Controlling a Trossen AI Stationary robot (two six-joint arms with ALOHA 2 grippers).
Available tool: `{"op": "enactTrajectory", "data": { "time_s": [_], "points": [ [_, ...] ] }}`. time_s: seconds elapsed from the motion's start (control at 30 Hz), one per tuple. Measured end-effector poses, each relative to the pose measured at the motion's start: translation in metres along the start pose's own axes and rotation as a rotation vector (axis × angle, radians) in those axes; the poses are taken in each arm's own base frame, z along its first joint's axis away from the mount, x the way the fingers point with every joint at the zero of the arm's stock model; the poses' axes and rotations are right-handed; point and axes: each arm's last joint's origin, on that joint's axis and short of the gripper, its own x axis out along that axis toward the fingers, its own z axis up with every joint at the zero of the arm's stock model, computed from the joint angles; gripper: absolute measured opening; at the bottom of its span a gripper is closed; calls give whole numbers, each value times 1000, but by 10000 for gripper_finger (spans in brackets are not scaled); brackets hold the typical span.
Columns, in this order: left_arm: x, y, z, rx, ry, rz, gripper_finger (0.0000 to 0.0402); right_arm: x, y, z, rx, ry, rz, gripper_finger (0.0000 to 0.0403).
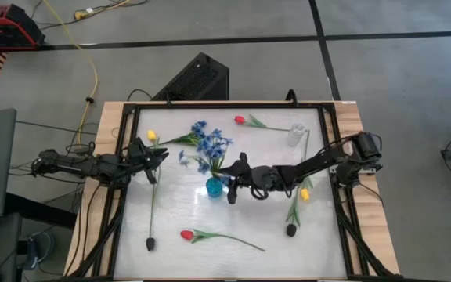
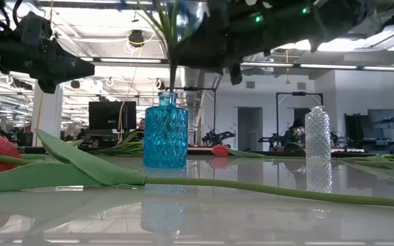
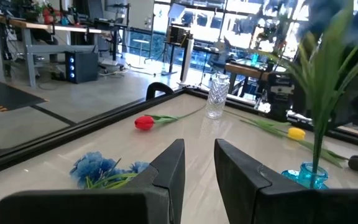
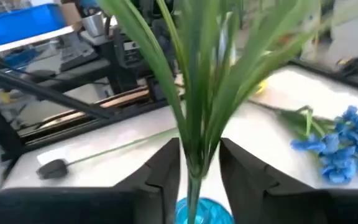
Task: Sort flowers into vase by color
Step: Put the bottom blue flowers into the blue vase, then put the blue flowers into the blue vase
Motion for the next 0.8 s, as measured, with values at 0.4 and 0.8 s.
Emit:
{"op": "enactTrajectory", "data": {
  "time_s": [0.4, 0.8],
  "points": [
    [0, 0, 0, 0, 0, 1, 75, -46, -15, 32, 25, 364, 115, 233],
    [0, 0, 0, 0, 0, 1, 75, -77, -18, 60, 67, 345, 87, 220]
  ]
}}
